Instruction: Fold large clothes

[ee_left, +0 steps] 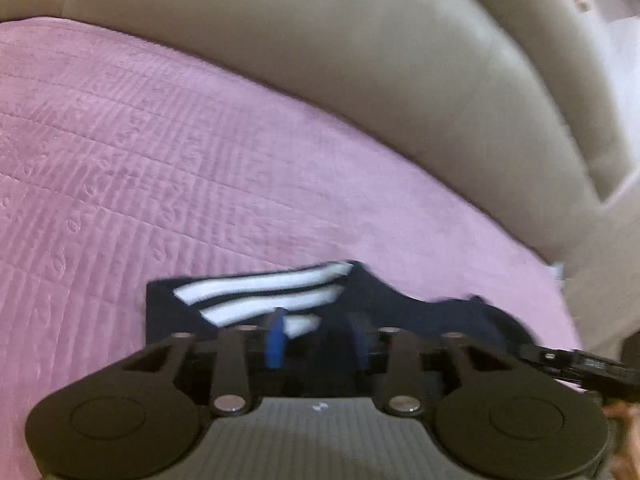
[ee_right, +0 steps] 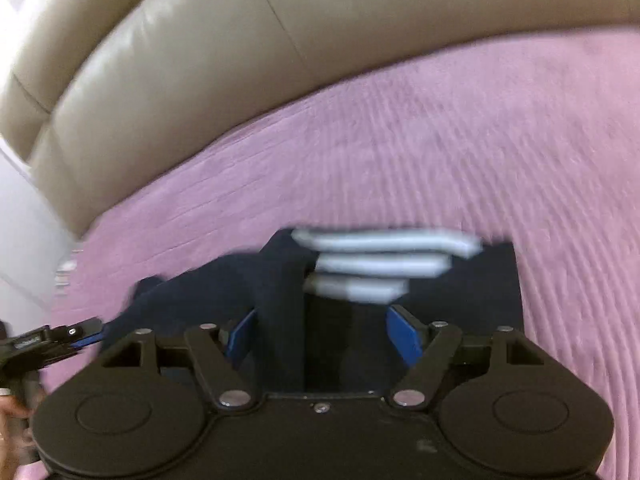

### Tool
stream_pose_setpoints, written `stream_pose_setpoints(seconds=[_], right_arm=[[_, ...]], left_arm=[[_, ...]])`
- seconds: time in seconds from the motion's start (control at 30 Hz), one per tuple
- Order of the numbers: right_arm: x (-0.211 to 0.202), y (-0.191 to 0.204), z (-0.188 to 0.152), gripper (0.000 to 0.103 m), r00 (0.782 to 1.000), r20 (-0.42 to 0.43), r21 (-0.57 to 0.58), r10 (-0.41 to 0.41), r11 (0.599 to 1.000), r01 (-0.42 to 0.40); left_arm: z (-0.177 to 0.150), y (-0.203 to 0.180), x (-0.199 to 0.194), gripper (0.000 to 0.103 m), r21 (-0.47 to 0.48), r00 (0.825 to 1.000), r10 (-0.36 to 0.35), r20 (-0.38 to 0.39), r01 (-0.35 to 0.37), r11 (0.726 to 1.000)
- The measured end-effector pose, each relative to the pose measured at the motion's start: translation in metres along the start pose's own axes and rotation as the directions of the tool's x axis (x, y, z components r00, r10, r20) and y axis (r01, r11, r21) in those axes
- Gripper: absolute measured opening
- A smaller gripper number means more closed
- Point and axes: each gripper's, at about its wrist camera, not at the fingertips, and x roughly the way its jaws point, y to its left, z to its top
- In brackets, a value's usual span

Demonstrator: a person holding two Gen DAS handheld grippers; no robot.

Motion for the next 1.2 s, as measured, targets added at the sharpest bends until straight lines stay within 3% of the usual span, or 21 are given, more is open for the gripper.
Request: stream_pose_setpoints(seconds=[0.07,0.13,0.23,0.27,0.3,0.33,0.37,0.4,0.47,0.53,0.57,0.63,0.7,0.73,0.8,0.83,0.9,0.97,1.03,1.2], right_arm=[[-0.015,-0.006,-0.017,0.085,0.997,-0.076,0.052,0.019,0.999,-0.015],[-0.019,-0.003,-0.034,0.085,0.992,-0.110,0.055,0.055,0.997,-0.049],[-0.023,0.006,-0.057,0.086,0.987,-0.131,0.048,0.097,0.995,-0.091],[-0.024,0.008,-0.062,0.065,0.989,-0.104,0.050,0.101,0.994,-0.096],[-0.028,0.010,-0.067,0.012,0.992,-0.067,0.069,0.106,0.992,-0.101],[-0.034,0.010,-0.073,0.008,0.994,-0.016,0.102,0.111,0.989,-0.108],[-0.046,0.013,-0.080,0.008,0.991,0.050,0.108,0.122,0.986,-0.127],[-0.058,0.017,-0.088,0.008,0.989,0.092,0.094,0.120,0.987,-0.128],[-0.061,0.014,-0.098,0.007,0.992,0.096,0.085,0.079,0.993,-0.087],[-0.046,0.002,-0.104,0.010,1.000,0.022,0.130,0.018,0.991,-0.021],[-0.036,-0.004,-0.106,0.022,1.000,-0.031,0.133,0.000,0.991,0.004],[-0.036,-0.010,-0.108,0.035,1.000,-0.016,0.151,0.024,0.988,-0.021],[-0.059,-0.013,-0.114,0.060,0.995,0.045,0.181,0.094,0.978,-0.101],[-0.073,-0.014,-0.118,0.087,0.991,0.069,0.167,0.117,0.978,-0.127],[-0.101,-0.012,-0.124,0.087,0.990,0.079,0.085,0.114,0.989,-0.121],[-0.112,-0.012,-0.126,0.087,0.993,0.071,0.044,0.096,0.994,-0.100],[-0.132,-0.010,-0.138,0.087,0.993,0.118,-0.033,0.007,0.999,-0.004],[-0.151,-0.011,-0.160,0.088,0.979,0.198,-0.086,-0.044,0.994,0.062],[-0.166,-0.016,-0.173,0.088,0.979,0.192,-0.129,-0.071,0.987,0.097],[-0.189,-0.043,-0.216,0.089,0.980,0.150,-0.113,-0.128,0.983,0.145]], left_arm=[[-0.012,-0.007,-0.027,0.094,0.025,0.999,-0.044,0.004,0.043,0.999],[-0.026,-0.015,-0.041,0.095,0.038,0.998,-0.057,-0.023,0.057,0.998],[-0.050,-0.024,-0.041,0.093,-0.018,0.986,-0.096,-0.133,0.094,0.995],[-0.059,-0.025,-0.034,0.092,-0.043,0.979,-0.107,-0.172,0.101,0.994],[-0.067,-0.026,-0.026,0.074,-0.054,0.974,-0.099,-0.203,0.090,0.994],[-0.071,-0.024,-0.016,0.052,-0.062,0.971,-0.092,-0.220,0.080,0.995],[-0.078,-0.025,-0.013,0.005,-0.093,0.966,-0.103,-0.239,0.083,0.992],[-0.084,-0.026,-0.020,0.006,-0.147,0.965,-0.124,-0.232,0.091,0.985],[-0.089,-0.027,-0.044,0.006,-0.221,0.979,-0.142,-0.146,0.107,0.969],[-0.094,-0.029,-0.057,0.007,-0.193,0.989,-0.105,-0.103,0.084,0.978],[-0.097,-0.026,-0.050,0.007,-0.179,0.989,-0.070,-0.132,0.045,0.983],[-0.106,-0.015,-0.028,0.012,-0.198,0.979,-0.011,-0.203,-0.030,0.980],[-0.108,-0.013,-0.027,0.026,-0.202,0.982,-0.023,-0.189,-0.016,0.979],[-0.106,-0.019,-0.034,0.037,-0.175,0.983,-0.015,-0.183,-0.017,0.984],[-0.106,-0.029,-0.049,0.094,-0.128,0.987,-0.030,-0.160,0.009,0.992],[-0.107,-0.034,-0.062,0.099,-0.100,0.990,-0.039,-0.132,0.026,0.995],[-0.113,-0.045,-0.089,0.101,-0.041,0.995,-0.004,-0.099,0.000,0.999],[-0.117,-0.045,-0.103,0.101,-0.022,0.989,0.065,-0.136,-0.068,0.997],[-0.125,-0.037,-0.118,0.101,-0.041,0.983,0.101,-0.155,-0.109,0.993],[-0.154,-0.007,-0.151,0.100,-0.091,0.978,0.106,-0.178,-0.124,0.988]])
